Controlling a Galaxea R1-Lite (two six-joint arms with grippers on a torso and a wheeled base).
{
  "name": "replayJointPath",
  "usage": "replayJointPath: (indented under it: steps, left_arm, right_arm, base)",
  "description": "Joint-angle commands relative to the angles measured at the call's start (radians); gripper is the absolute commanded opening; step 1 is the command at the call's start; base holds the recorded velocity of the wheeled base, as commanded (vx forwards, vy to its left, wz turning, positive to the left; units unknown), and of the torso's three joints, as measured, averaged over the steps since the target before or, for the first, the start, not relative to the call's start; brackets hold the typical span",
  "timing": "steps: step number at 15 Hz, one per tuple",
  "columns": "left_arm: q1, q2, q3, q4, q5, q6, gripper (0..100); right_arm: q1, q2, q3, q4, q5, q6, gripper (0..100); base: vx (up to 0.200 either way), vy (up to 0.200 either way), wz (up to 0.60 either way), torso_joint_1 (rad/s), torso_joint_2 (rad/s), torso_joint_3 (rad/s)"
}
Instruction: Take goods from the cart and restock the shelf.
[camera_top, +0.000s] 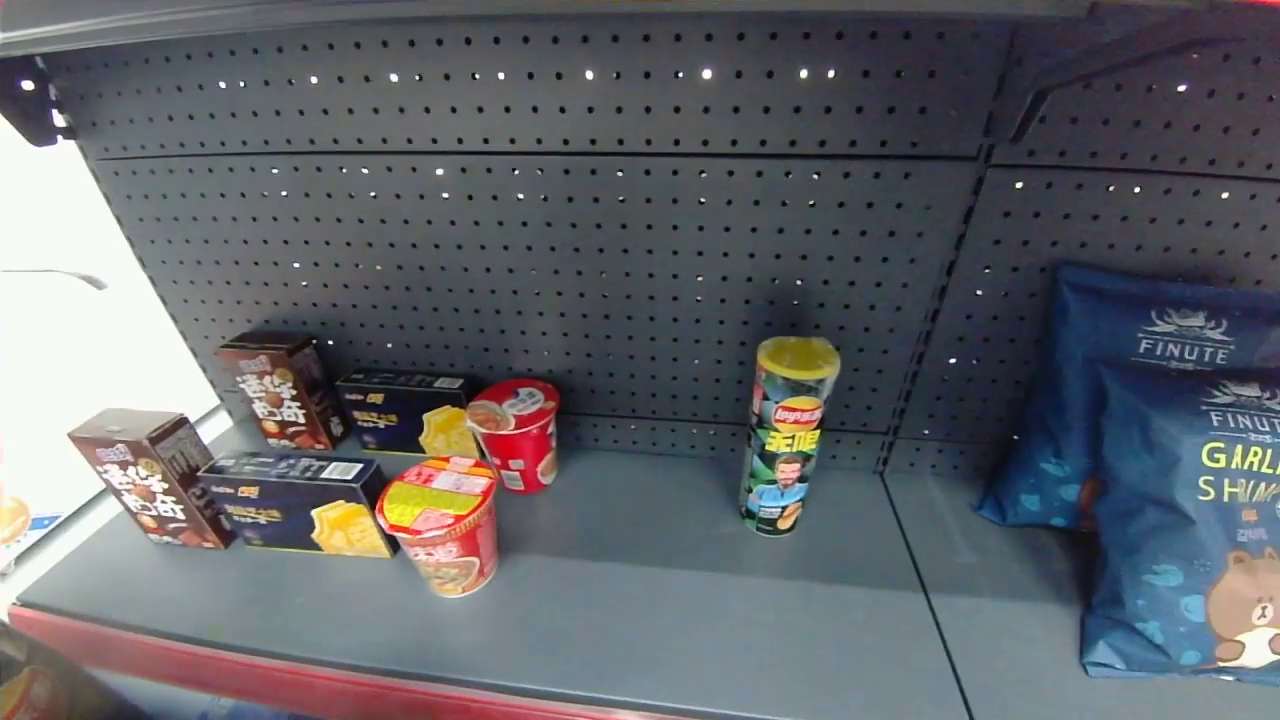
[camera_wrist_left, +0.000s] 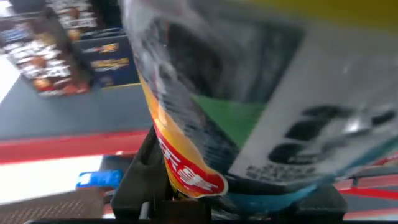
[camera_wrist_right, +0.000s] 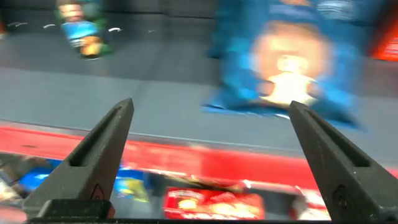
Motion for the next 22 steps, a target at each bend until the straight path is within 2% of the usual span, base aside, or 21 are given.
replayJointPath:
  steps: [1,5,7,22]
  left_arm:
    - [0.000,0.003,0.005,0.000,0.001,0.000,0]
    - [0.001,0.000,0.019,0.000,0.003,-0.002,0]
    - [0.001,-0.002,0.024,0.000,0.003,-0.002,0]
    - [0.000,-0.039,0.016,-0.006,0.003,-0.006,0]
  right_arm:
    - [0.000,0.002,0.000,0.000,0.001,0.000,100]
    - [0.000,0.002,0.000,0.000,0.001,0.000,100]
    - [0.000,0.002,0.000,0.000,0.001,0.000,100]
    - [0.000,0.003,0.000,0.000,0.001,-0.002,100]
  base:
    - [0.000,0.000,0.00,0.000,0.00,0.000]
    - [0.000,0.000,0.00,0.000,0.00,0.000]
    - [0.000,0.000,-0.60,0.000,0.00,0.000]
    - [0.000,0.000,-0.04,0.000,0.00,0.000]
